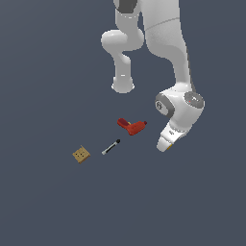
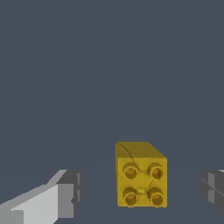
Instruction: Pick up a designated object from a clutter of objects.
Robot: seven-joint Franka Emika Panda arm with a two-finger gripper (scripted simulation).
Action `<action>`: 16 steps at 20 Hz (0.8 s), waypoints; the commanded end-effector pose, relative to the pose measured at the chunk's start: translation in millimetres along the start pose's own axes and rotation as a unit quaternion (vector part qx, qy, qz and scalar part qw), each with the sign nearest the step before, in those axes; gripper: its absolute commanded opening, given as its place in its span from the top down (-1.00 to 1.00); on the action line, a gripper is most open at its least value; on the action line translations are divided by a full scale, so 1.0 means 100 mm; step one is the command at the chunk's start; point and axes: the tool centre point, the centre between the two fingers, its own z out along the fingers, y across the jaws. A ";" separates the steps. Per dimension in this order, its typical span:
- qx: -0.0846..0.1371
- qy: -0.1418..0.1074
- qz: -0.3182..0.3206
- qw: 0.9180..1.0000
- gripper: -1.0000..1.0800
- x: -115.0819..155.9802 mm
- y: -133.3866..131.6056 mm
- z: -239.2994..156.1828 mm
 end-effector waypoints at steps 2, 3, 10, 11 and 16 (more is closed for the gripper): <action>0.000 0.000 -0.001 1.000 -0.92 0.00 0.00 0.15; 0.000 0.000 -0.001 1.000 -0.92 0.00 0.00 0.18; 0.000 0.000 -0.001 1.000 1.00 0.01 0.00 0.22; 0.000 0.000 -0.001 1.000 1.00 0.01 0.00 0.22; 0.000 0.000 -0.001 1.000 1.00 0.01 0.00 0.22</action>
